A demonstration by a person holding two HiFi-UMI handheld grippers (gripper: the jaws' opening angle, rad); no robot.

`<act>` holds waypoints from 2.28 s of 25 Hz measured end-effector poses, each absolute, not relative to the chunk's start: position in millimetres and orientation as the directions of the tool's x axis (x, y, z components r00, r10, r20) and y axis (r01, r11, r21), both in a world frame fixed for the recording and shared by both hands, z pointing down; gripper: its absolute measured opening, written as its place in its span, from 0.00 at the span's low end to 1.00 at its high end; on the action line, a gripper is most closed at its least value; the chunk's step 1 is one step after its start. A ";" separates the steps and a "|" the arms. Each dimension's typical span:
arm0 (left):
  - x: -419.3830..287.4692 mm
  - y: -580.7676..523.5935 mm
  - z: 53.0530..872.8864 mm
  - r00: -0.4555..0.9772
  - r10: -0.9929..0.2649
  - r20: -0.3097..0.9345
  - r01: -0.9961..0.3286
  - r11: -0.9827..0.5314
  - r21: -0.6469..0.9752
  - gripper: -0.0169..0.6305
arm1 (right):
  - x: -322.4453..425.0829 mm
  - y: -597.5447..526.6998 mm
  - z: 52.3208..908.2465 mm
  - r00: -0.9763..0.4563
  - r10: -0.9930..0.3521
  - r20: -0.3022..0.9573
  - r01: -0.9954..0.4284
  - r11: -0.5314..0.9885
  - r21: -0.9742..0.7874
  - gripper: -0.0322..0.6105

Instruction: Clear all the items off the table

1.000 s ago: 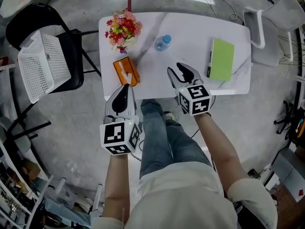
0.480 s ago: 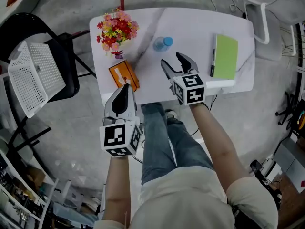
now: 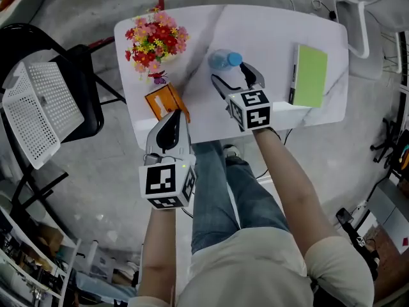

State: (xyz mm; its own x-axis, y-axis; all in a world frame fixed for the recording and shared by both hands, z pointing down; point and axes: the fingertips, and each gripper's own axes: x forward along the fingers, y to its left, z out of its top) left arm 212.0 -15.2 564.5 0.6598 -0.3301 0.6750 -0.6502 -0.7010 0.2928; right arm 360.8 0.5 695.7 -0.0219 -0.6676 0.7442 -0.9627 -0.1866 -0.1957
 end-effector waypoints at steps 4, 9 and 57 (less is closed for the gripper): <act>218.3 -15.2 573.8 0.668 -0.308 0.678 -0.630 -0.718 0.295 0.04 | 363.5 -12.0 712.8 -0.018 -0.654 0.756 -0.968 -0.179 -0.178 0.66; 223.8 -11.9 583.4 0.680 -0.269 0.683 -0.602 -0.737 0.308 0.04 | 368.3 -25.5 729.7 -0.009 -0.646 0.763 -0.968 -0.185 -0.168 0.66; 205.7 33.0 525.8 0.677 -0.345 0.650 -0.633 -0.724 0.275 0.04 | 358.6 13.6 634.9 0.044 -0.727 0.685 -0.989 -0.127 -0.072 0.58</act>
